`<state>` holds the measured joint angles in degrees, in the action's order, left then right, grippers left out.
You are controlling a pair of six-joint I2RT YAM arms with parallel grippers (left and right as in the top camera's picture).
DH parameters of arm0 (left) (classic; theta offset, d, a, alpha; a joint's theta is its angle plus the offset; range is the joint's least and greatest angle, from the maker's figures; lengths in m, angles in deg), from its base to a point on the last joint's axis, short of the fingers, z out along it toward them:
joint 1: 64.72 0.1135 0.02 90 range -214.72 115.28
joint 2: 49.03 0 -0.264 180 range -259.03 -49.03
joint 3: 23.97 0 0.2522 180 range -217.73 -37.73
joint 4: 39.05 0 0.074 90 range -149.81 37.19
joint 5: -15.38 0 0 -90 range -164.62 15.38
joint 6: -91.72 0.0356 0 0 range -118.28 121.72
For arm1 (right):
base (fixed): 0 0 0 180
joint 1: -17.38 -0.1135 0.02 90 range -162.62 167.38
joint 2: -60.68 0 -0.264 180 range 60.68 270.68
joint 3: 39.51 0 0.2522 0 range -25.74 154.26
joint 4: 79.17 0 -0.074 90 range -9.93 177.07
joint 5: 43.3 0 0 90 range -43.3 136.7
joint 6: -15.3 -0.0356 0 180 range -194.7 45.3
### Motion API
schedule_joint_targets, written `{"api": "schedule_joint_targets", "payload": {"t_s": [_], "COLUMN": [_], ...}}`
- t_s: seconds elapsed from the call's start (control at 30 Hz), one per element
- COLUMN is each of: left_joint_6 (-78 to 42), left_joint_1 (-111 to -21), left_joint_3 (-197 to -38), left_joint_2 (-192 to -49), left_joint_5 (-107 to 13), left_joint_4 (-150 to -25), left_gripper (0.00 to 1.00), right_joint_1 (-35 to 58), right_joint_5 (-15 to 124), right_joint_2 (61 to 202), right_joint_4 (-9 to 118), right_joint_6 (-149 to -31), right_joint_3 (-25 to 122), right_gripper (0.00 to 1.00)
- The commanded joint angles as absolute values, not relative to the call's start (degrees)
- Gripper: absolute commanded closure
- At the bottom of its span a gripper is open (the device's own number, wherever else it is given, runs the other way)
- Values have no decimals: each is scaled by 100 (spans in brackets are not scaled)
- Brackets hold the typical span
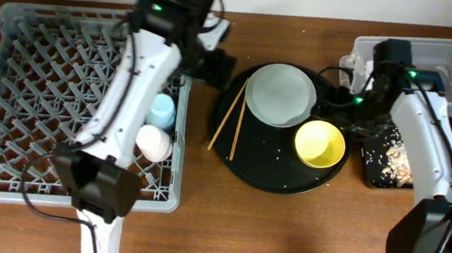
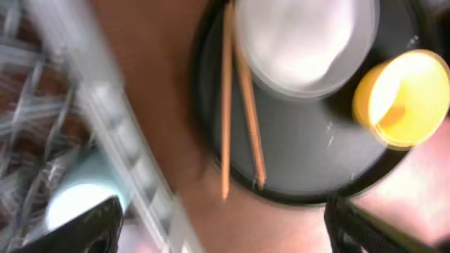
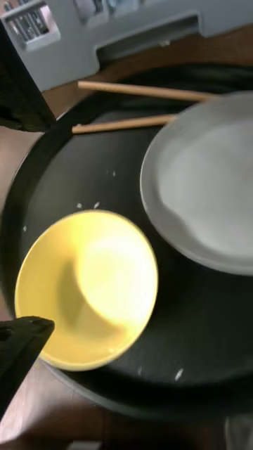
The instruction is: Sort waste into correct bins and load items into the dishwasher rack
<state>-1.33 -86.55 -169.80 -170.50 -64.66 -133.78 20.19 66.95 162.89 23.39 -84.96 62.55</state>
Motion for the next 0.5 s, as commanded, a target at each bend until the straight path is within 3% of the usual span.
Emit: {"api": "schedule_joint_targets", "payload": {"t_s": [0.0,0.2,0.37,0.47], "left_joint_6": [-133,-131,-833,-1547], "left_joint_1": [-9151,-10287,-10810,-10860], "left_joint_3": [-16900,-16902,-16900,-16900], "left_joint_2": [-17467,-18529,-19041,-19255], "left_joint_5": [-6344,-6344,-6346,-6340], "left_joint_4": [-12945,-12126,-11553,-11507], "left_gripper": [10,11,31,56], "right_joint_1": [2316,2421,2924,3658], "right_joint_5": [6516,6020,5653,5679], "right_joint_2": [16217,16219,16219,16219], "right_joint_4": [2313,2167,2132,2031], "right_joint_6": [-8417,-8526,-9007,-9023], "right_joint_3": [6266,6266,6266,6266], "right_gripper": [16,15,15,15]}}
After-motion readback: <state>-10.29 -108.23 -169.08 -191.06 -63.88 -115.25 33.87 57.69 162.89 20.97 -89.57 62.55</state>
